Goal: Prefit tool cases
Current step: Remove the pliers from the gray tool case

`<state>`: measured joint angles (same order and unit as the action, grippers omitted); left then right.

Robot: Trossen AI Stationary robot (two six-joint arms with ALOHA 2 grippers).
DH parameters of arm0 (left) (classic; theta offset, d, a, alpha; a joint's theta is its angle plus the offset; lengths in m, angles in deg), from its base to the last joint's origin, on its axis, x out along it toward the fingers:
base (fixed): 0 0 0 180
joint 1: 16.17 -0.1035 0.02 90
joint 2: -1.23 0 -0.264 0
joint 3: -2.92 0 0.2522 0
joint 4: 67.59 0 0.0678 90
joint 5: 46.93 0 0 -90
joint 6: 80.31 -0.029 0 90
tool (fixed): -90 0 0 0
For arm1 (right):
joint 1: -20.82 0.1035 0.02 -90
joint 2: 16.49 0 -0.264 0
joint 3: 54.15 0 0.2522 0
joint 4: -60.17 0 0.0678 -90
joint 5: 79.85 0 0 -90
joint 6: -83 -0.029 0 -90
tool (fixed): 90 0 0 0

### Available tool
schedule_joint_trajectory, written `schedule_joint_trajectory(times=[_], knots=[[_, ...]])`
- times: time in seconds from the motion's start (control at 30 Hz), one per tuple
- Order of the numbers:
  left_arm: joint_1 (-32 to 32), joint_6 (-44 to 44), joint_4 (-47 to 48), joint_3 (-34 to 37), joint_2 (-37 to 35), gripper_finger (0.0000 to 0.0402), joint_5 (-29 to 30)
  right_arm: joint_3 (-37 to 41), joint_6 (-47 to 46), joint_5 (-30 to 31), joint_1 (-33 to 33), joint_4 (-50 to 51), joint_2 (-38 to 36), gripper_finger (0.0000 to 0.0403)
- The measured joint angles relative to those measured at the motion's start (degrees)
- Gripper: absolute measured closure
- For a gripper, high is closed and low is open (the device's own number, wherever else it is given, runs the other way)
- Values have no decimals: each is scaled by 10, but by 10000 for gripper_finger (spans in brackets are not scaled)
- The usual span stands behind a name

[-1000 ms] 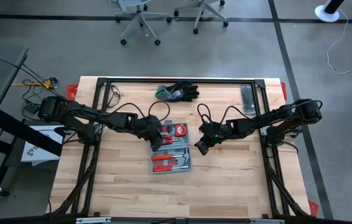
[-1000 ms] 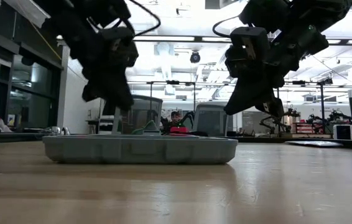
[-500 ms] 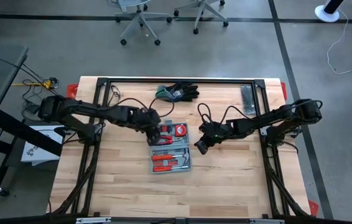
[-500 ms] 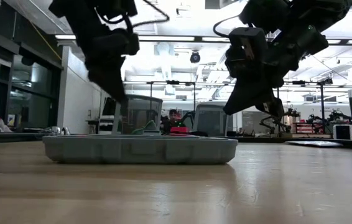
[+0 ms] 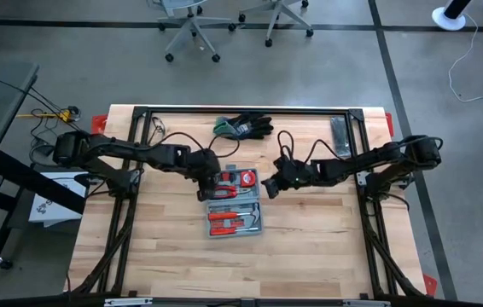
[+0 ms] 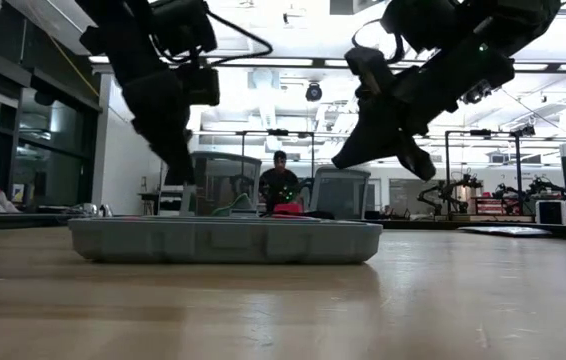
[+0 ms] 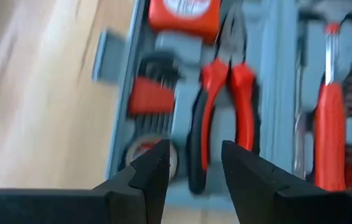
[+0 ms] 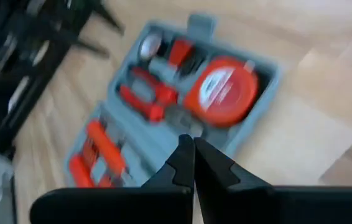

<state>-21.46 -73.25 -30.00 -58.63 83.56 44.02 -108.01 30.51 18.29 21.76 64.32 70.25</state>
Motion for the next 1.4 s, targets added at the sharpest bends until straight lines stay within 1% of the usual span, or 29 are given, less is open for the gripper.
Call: schedule_joint_trajectory(times=[0.1, 0.2, 0.3, 0.43, 0.53, 0.63, 0.73, 0.87, 1.0, 1.13, 1.3, 1.4], knots=[[-10, -3, -6, 0, 0, 263, -1, 0, -4, 8, -10, -11, 0, 402], [-22, -12, 48, 0, 0, 263, 11, 0, 0, 8, -16, -13, 0, 402], [-34, -18, 109, 1, 0, 263, 9, 0, 6, 12, -17, -2, 0, 402], [-33, -88, 119, 1, 0, 264, -26, 0, 9, 45, -14, 13, 0, 402], [-26, -139, 118, 1, 0, 264, -20, 0, 0, 77, -6, 17, 2, 402], [-24, -170, 98, 1, 2, 264, -21, 0, -1, 85, 2, 15, 14, 402], [-24, -177, 68, 0, 10, 264, -21, 0, -17, 83, 10, 14, 38, 402], [-22, -150, 19, 0, 27, 264, -38, 0, -62, 65, 25, -13, 83, 402], [-7, -132, -37, 0, 35, 264, -53, 0, -87, 51, 47, -84, 117, 402], [8, -133, -72, 0, 34, 264, -50, 0, -90, 55, 64, -140, 127, 402], [20, -135, -77, 0, 56, 264, -49, 0, -91, 76, 70, -145, 126, 402], [28, -136, -99, 0, 80, 264, -49, 0, -92, 78, 70, -145, 126, 402]])
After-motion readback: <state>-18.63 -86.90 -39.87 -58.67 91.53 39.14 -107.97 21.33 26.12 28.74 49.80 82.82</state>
